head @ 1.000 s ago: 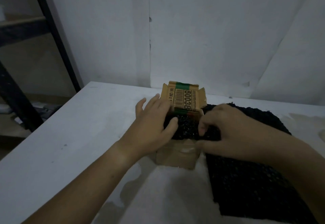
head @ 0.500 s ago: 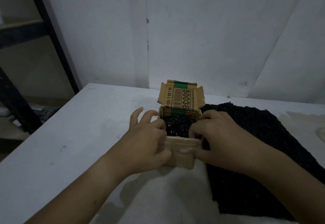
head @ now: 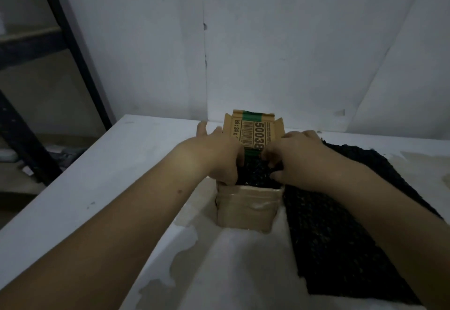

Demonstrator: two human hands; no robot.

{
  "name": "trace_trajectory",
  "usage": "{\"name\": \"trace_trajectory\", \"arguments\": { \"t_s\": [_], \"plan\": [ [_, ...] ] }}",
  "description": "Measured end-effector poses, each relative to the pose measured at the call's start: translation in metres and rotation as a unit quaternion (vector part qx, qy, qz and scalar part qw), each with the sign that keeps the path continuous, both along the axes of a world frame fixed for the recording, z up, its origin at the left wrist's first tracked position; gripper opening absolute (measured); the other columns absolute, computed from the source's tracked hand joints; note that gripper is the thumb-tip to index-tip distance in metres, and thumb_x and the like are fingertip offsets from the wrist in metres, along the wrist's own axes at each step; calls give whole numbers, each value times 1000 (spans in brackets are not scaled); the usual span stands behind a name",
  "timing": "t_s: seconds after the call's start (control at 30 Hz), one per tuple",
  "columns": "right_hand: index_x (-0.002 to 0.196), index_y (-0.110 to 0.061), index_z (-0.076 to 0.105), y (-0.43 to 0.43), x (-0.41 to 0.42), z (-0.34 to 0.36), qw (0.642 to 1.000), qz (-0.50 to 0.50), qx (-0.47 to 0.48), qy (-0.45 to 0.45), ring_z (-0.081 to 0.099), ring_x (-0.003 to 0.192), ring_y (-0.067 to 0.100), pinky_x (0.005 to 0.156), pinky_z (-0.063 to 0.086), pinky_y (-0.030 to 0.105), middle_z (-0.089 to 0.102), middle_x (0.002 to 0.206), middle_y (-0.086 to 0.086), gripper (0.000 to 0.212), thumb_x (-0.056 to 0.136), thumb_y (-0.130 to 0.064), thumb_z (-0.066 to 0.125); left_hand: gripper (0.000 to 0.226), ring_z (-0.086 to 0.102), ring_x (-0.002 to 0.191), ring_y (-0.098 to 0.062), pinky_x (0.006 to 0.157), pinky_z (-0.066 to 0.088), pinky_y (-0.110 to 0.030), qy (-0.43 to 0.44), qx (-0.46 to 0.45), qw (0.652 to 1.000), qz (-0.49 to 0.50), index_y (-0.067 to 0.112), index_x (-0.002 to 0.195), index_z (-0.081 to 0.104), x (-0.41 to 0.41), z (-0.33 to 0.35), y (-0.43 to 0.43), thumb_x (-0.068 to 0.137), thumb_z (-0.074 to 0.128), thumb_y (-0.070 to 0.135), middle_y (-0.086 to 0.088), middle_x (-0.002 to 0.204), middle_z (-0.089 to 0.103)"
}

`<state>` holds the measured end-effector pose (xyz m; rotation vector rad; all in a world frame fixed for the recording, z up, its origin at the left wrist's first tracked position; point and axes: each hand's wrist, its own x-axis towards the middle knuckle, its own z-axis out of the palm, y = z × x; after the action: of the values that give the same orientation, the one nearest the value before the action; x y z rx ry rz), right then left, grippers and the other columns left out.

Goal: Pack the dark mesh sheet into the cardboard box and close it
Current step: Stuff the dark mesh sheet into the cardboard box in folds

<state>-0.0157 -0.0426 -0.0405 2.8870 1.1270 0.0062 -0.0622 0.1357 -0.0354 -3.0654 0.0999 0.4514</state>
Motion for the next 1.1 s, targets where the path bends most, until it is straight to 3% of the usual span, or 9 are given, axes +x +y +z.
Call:
{"name": "trace_trajectory", "arguments": {
  "t_s": [0.13,0.23,0.4,0.53,0.63,0.77,0.9,0.97,1.1],
  "plan": [
    [90,-27,58,25,6,2,994,-45,-96,35,51,88,21,85,28,38,58,88,-4,29,69,-36,75,52,51,89,-19,117,10,-62,53,61,997,14,27,127,54,18,3,-13,77,68,24,7,90,55],
    [102,-25,56,37,6,-10,985,-57,-158,48,49,103,26,101,27,43,58,102,1,32,75,-36,71,62,54,106,-25,118,3,-65,64,109,992,23,20,143,38,24,-9,-18,86,60,26,3,93,54],
    [126,-24,51,36,6,-18,983,-59,-153,81,35,126,31,112,17,47,51,130,9,51,80,-37,69,40,41,136,-31,116,-5,-64,59,143,988,-7,27,130,54,23,-19,-14,90,56,31,-2,131,55],
    [128,-34,51,23,15,4,987,-59,-85,125,44,124,26,110,23,46,56,126,-1,76,61,-59,77,56,54,110,-13,113,26,-51,52,-10,998,19,39,119,61,22,2,7,70,74,62,15,113,62],
    [133,-37,49,20,20,11,993,-52,-50,97,52,118,22,105,27,43,60,123,-9,88,56,-64,80,48,60,99,-15,99,42,-43,25,-20,999,22,39,111,67,25,12,14,67,74,59,13,104,67],
    [137,-40,46,23,21,3,985,-55,-73,144,49,119,24,102,40,41,55,133,-8,88,58,-66,77,45,52,114,-24,110,19,-52,11,9,1000,14,32,98,69,26,-1,1,66,60,62,6,94,61],
    [147,-31,35,25,21,-3,978,-43,-102,175,43,131,20,109,33,40,45,147,-5,90,71,-58,73,53,14,150,-29,116,-11,-55,68,2,997,34,28,120,63,23,-22,-1,80,49,61,-13,145,48],
    [148,-28,33,26,20,-6,979,-39,-108,170,40,134,22,112,27,42,44,147,-3,87,75,-56,71,61,7,153,-29,115,-14,-55,76,-8,997,29,28,122,62,22,-22,2,74,48,63,-14,149,44],
    [141,-33,43,22,23,0,985,-30,-94,139,42,129,20,113,16,46,53,135,-4,84,67,-60,74,78,23,144,-24,115,-10,-55,6,-49,999,-2,42,133,51,17,-9,13,57,53,60,-1,138,53]
  ]
}}
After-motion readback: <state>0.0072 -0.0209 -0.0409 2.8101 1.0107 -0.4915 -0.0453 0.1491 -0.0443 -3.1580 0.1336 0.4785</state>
